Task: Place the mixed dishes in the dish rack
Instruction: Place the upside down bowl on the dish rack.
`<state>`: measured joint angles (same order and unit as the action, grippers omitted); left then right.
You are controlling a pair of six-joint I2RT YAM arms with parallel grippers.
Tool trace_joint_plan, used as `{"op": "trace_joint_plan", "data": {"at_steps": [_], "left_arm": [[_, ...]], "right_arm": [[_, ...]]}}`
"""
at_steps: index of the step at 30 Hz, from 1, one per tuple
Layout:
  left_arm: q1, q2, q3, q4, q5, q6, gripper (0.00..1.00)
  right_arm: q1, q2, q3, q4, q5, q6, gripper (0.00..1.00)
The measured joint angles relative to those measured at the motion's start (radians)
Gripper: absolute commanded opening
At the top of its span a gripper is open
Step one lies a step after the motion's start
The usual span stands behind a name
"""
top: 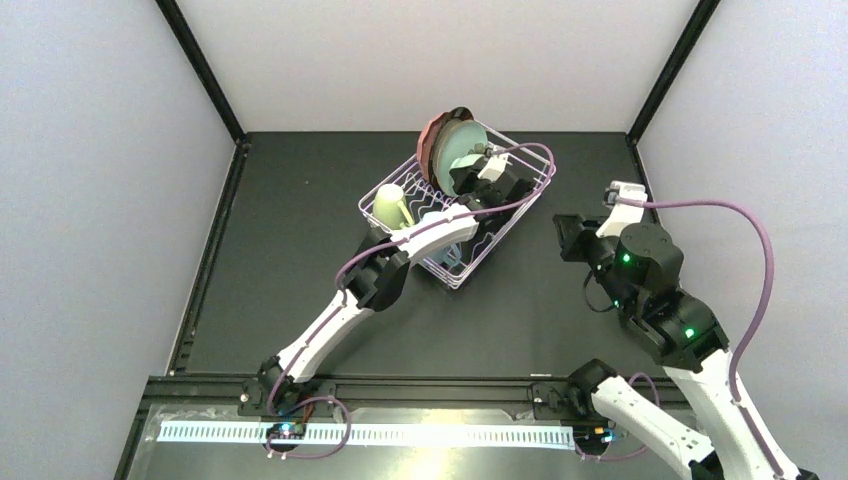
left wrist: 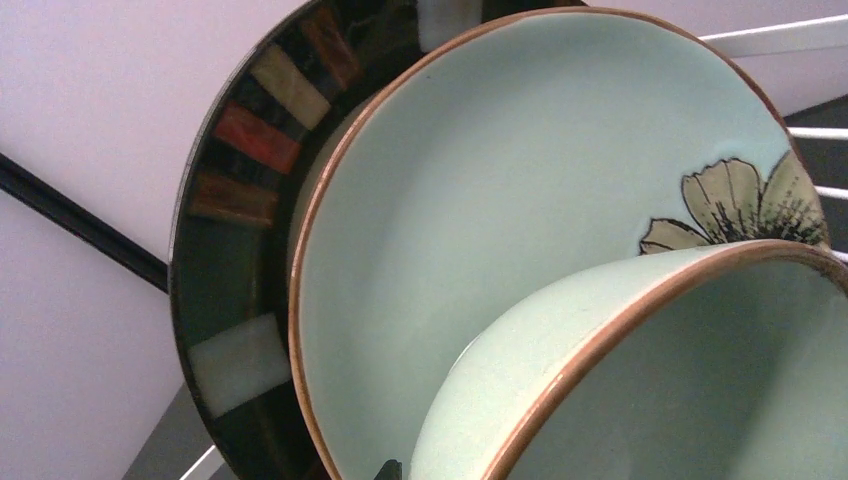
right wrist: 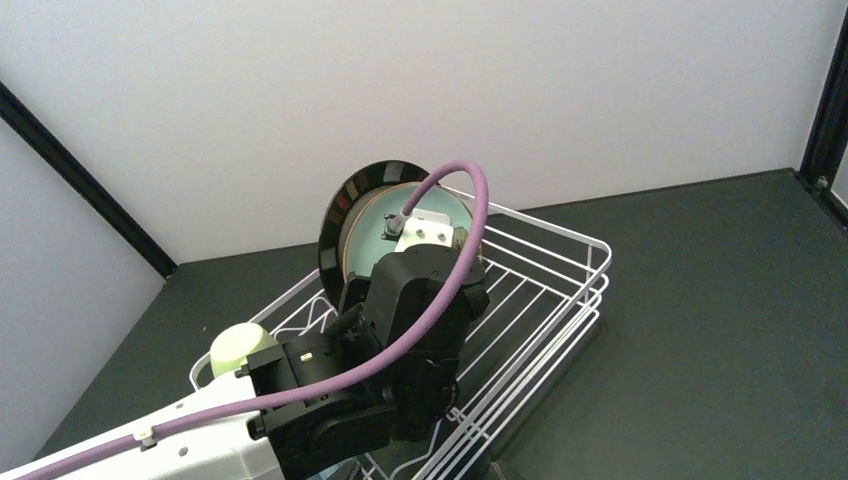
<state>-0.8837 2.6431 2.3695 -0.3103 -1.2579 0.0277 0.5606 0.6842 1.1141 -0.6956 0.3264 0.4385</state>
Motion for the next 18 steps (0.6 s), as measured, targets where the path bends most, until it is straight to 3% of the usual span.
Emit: {"op": "trace_joint_plan", "data": {"at_steps": [18], "left_arm": [[0.026,0.056,0.014,0.128,-0.035,0.093,0.01]], "right_arm": [[0.0,-0.068,-0.136,0.094,-0.039,-0.018,0.72]]}}
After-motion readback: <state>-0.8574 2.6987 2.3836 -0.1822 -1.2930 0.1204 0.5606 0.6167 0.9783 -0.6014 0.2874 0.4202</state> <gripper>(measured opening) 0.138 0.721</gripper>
